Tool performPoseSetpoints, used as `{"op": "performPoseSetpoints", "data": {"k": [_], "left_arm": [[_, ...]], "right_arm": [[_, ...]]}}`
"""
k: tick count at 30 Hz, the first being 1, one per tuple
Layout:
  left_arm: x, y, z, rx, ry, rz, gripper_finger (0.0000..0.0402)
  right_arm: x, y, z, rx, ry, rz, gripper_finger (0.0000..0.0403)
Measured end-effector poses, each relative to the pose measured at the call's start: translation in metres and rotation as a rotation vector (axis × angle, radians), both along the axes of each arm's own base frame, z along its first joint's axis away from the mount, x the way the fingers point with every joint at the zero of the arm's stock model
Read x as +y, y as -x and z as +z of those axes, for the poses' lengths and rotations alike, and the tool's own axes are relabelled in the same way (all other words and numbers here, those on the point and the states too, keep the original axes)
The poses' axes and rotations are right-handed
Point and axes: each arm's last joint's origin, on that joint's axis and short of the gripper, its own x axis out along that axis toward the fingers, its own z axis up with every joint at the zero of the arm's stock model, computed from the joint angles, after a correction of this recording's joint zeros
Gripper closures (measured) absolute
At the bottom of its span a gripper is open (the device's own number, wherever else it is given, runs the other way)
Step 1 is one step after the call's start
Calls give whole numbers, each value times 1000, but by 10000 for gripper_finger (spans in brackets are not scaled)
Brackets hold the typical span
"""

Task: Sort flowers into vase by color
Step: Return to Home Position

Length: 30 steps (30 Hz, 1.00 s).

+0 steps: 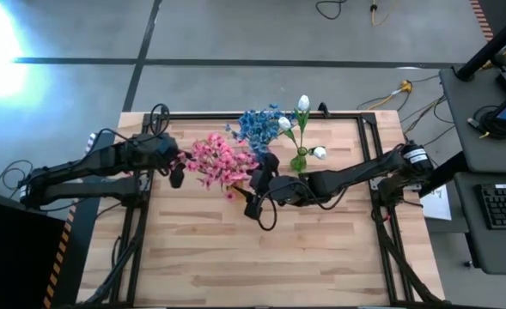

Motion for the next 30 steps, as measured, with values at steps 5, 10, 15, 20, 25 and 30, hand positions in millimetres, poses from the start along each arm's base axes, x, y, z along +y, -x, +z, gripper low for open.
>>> {"op": "performPoseSetpoints", "data": {"k": [5,10,15,20,25,30], "left_arm": [[-2,7,7,39,35,8,327],[-4,12,23,41,36,9,327],[-6,20,43,28,23,5,327],[-8,28,57,34,15,2,327],[-10,36,61,50,35,13,327],[-17,59,54,113,76,28,327]], "right_arm": [[2,3,1,14,5,8,174],[5,7,5,27,18,20,174],[8,16,13,37,24,34,174],[16,26,21,45,27,61,174],[27,41,28,92,48,94,174],[43,65,35,114,138,57,174]]}}
